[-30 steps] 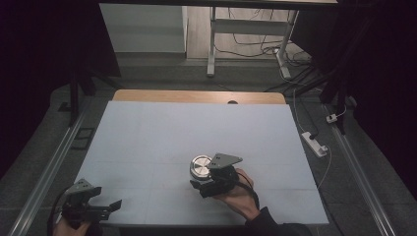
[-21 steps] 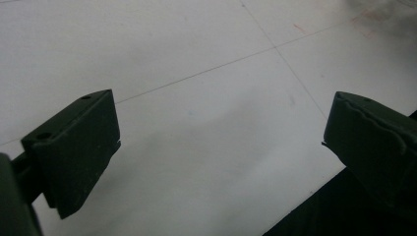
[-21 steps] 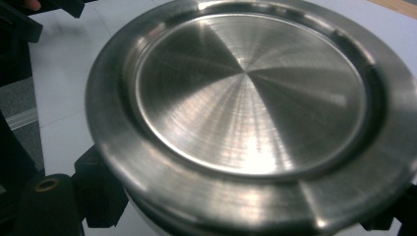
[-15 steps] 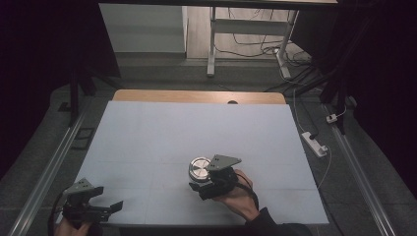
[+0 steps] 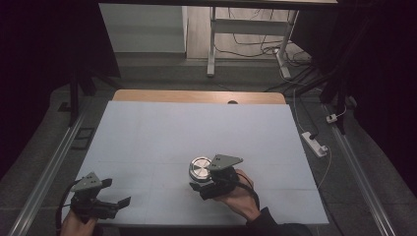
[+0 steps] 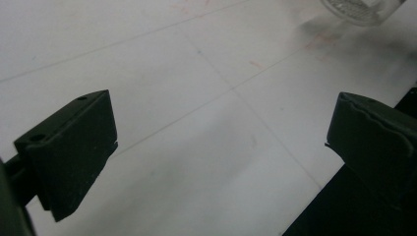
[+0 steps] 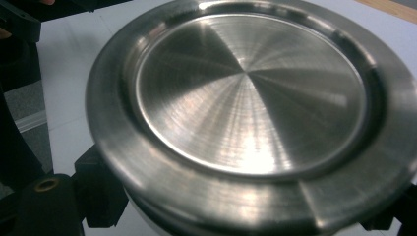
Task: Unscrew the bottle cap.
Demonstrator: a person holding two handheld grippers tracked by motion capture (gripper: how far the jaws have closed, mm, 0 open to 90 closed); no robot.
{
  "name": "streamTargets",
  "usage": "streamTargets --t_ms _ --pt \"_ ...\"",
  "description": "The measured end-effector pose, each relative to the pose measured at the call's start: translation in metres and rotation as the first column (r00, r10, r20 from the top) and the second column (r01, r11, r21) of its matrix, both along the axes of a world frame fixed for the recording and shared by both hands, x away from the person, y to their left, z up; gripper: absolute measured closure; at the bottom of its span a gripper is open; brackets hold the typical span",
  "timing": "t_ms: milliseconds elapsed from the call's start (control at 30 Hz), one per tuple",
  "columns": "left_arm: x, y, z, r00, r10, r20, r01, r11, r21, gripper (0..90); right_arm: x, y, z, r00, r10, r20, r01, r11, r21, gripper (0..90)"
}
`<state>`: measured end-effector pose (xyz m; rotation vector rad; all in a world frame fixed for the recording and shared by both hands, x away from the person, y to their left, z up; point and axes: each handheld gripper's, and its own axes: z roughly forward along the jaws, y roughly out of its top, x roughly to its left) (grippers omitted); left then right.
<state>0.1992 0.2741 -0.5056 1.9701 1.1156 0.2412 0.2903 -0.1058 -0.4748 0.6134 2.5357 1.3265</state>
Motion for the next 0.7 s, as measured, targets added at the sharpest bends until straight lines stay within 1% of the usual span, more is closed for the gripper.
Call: streamTargets --t_ms 133,267,367,467,600,700 --pt "0.008 -0.007 0.002 0.9982 -0.060 0.008 0.060 0.9981 -0.017 0.0 0.000 -0.001 0.001 1.0000 0.001 -0.001 -0.001 1.0000 0.002 14.2" --pt "0.016 -0.016 0.005 0.9935 -0.108 0.035 0.109 0.9939 -0.020 0.0 0.000 -0.001 0.001 1.0000 0.000 0.001 0.000 1.0000 -0.001 14.2" --pt "0.022 -0.025 0.008 0.9905 -0.129 0.048 0.131 0.9905 -0.042 0.0 0.001 -0.001 0.001 1.0000 0.000 0.002 0.000 1.0000 -0.001 14.2" --pt "0.027 -0.032 0.010 0.9890 -0.143 0.038 0.145 0.9880 -0.054 0.0 0.000 -0.001 0.001 1.0000 0.003 0.002 -0.003 1.0000 -0.001 14.2" --pt "0.034 -0.040 0.014 0.9867 -0.157 0.042 0.160 0.9850 -0.066 0.0 0.000 -0.001 0.001 0.9999 0.010 0.003 -0.010 0.9999 0.001 14.2" --pt "0.039 -0.045 0.019 0.9832 -0.172 0.060 0.176 0.9817 -0.072 0.0 0.000 -0.001 0.001 0.9999 0.015 0.004 -0.015 0.9999 0.002 14.2"
